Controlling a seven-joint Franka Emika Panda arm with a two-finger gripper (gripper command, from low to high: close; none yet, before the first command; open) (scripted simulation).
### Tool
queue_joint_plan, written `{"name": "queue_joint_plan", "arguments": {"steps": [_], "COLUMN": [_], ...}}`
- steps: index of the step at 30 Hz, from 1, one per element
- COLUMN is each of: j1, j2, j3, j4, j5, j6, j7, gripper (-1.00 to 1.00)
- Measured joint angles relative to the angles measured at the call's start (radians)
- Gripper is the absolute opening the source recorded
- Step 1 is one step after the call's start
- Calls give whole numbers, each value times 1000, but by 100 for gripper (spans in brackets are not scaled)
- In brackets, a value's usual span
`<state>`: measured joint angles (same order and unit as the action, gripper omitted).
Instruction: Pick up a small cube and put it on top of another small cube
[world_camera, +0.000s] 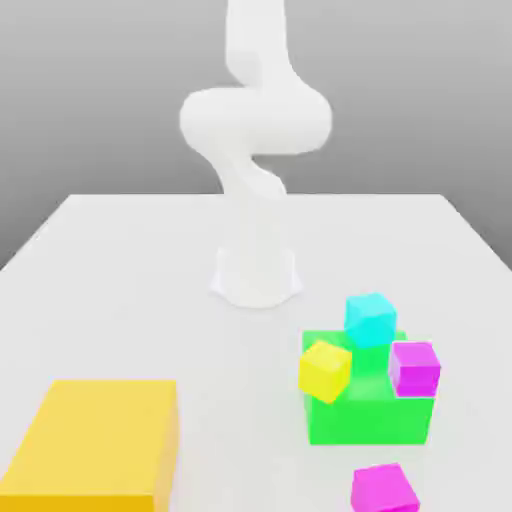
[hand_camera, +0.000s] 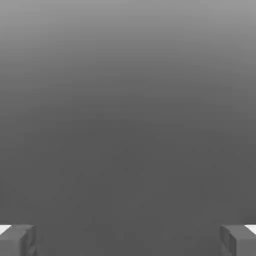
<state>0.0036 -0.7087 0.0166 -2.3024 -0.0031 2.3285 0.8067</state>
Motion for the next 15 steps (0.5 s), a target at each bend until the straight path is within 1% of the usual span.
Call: {"name": "queue_joint_plan", "arguments": {"steps": [15], "j1": [35], "j2": [550], "j3": [97], "j4": [-14], "j5": [-48], "j6": [171], "j7": [63], "gripper": [0]}}
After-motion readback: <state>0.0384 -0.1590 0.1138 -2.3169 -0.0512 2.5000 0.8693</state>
